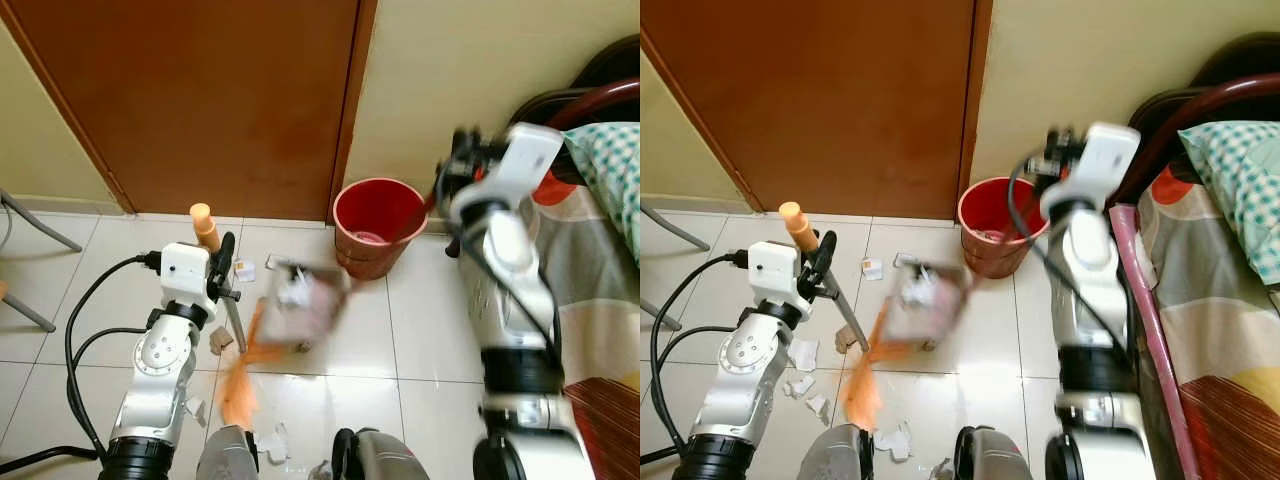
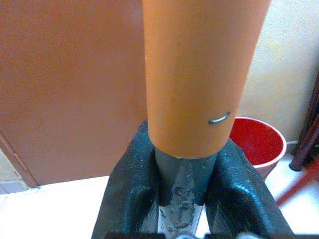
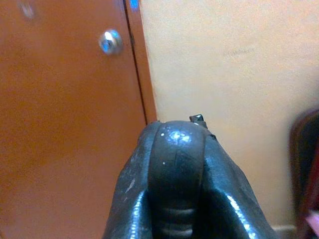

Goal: Sweep floor

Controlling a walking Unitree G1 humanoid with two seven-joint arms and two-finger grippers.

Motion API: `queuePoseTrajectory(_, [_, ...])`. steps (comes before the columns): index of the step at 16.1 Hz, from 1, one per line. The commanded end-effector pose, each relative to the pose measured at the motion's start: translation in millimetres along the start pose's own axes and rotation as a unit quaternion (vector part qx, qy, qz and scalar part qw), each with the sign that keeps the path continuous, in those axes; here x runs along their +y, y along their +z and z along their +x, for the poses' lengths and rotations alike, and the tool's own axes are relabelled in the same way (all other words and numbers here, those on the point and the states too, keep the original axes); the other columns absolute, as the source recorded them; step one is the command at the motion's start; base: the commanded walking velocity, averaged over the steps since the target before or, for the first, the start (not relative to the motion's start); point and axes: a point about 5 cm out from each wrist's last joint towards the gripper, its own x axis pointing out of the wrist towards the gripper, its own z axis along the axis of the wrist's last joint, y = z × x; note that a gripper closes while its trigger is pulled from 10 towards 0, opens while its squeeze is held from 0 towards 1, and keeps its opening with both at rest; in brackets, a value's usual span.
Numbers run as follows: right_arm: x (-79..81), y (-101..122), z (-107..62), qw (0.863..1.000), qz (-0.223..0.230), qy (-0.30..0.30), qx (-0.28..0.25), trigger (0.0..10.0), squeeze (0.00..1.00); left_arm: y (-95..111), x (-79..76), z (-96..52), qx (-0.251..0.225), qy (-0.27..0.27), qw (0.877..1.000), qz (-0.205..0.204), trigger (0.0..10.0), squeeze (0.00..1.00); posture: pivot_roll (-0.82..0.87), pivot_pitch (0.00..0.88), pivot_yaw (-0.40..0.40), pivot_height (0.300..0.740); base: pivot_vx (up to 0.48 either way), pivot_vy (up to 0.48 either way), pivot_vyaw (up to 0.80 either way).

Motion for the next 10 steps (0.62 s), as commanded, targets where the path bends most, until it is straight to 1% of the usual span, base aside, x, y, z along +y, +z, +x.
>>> queuePoseTrajectory(1, [3.4, 22.8, 6.2, 0.999, 0.013, 0.002, -0.04, 10.0, 0.0, -13.7, -2.4, -4.6, 0.033, -0.001, 0.999, -0.007, 10.0, 0.0, 0.01, 0.074, -0.041, 0.74, 0.0, 0.0, 0.0])
queuePoseTrajectory(4, [7.0, 46.9, 21.4, 0.997, 0.021, 0.006, -0.074, 10.0, 0.0, -14.0, -3.9, -3.7, 0.034, -0.001, 0.999, -0.009, 10.0, 0.0, 0.0, 0.075, -0.042, 0.74, 0.0, 0.0, 0.0])
queuePoseTrajectory(5, [7.7, 62.0, 30.3, 0.995, 0.027, 0.005, -0.096, 10.0, 0.0, -14.1, -4.8, -2.6, 0.035, -0.003, 0.999, -0.009, 10.0, 0.0, 0.0, 0.076, -0.042, 0.74, 0.0, 0.0, 0.0])
queuePoseTrajectory(6, [7.6, 70.6, 34.0, 0.994, 0.024, 0.005, -0.11, 10.0, 0.0, -13.9, -5.1, -1.9, 0.035, -0.004, 0.999, -0.009, 10.0, 0.0, 0.0, 0.076, -0.042, 0.74, 0.0, 0.0, 0.0])
queuePoseTrajectory(7, [8.0, 92.4, 39.7, 0.989, 0.01, 0.009, -0.147, 10.0, 0.0, -13.9, -5.4, -1.4, 0.034, -0.005, 0.999, -0.009, 10.0, 0.0, 0.0, 0.078, -0.042, 0.74, 0.0, 0.0, 0.0])
queuePoseTrajectory(9, [8.3, 110.0, 43.7, 0.984, -0.012, 0.014, -0.178, 10.0, 0.0, -14.1, -5.6, -0.9, 0.035, -0.006, 0.999, -0.009, 10.0, 0.0, 0.0, 0.078, -0.041, 0.74, 0.0, 0.0, 0.0])
queuePoseTrajectory(10, [8.9, 117.0, 44.8, 0.98, -0.036, 0.02, -0.196, 10.0, 0.0, -14.1, -5.9, -0.6, 0.035, -0.007, 0.999, -0.009, 10.0, 0.0, 0.0, 0.08, -0.04, 0.74, 0.0, 0.0, 0.0])
